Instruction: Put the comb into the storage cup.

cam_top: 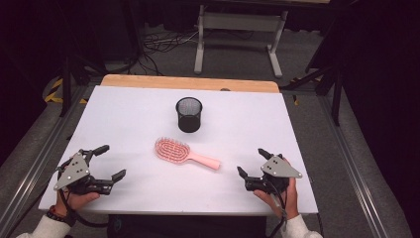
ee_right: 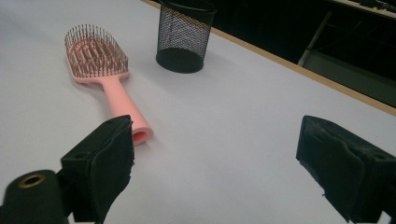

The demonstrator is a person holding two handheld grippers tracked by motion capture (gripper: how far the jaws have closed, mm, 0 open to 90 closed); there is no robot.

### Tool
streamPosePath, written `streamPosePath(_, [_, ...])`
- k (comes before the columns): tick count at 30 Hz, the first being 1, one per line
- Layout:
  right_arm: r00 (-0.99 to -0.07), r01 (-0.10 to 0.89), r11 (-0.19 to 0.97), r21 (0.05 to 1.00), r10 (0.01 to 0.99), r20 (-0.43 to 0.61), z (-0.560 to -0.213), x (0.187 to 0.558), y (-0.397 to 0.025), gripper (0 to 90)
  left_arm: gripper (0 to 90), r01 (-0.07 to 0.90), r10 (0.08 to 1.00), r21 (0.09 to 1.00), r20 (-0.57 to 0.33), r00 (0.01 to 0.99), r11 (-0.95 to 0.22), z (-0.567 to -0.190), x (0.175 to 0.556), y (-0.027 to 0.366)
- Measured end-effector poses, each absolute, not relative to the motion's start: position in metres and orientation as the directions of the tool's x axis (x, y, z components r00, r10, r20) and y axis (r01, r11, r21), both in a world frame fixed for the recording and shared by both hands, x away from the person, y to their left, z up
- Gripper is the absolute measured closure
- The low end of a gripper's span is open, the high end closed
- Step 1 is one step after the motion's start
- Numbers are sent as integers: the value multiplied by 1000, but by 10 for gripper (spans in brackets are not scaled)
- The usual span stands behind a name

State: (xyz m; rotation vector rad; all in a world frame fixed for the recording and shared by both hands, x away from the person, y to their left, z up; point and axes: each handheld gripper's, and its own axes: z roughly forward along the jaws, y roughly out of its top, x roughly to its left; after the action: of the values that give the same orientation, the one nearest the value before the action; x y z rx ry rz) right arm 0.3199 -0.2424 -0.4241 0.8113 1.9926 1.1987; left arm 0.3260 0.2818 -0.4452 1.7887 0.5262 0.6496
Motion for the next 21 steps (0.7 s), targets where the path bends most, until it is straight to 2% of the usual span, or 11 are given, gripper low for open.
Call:
streamPosePath(10, [-608,215,412,885,766,-209,-425,322,-241,103,109,54,631,952,156,760,-300,-448,328,285])
streamPosePath(17, [-683,231,456,859,705,-191,-403,338,-225,82,75,70,638,949,151,755,-307,-449,324,288])
streamPosePath(21, [-737,251,541,803,645,-204,-395,356,-205,80,70,79,641,944,154,752,-319,-450,324,287])
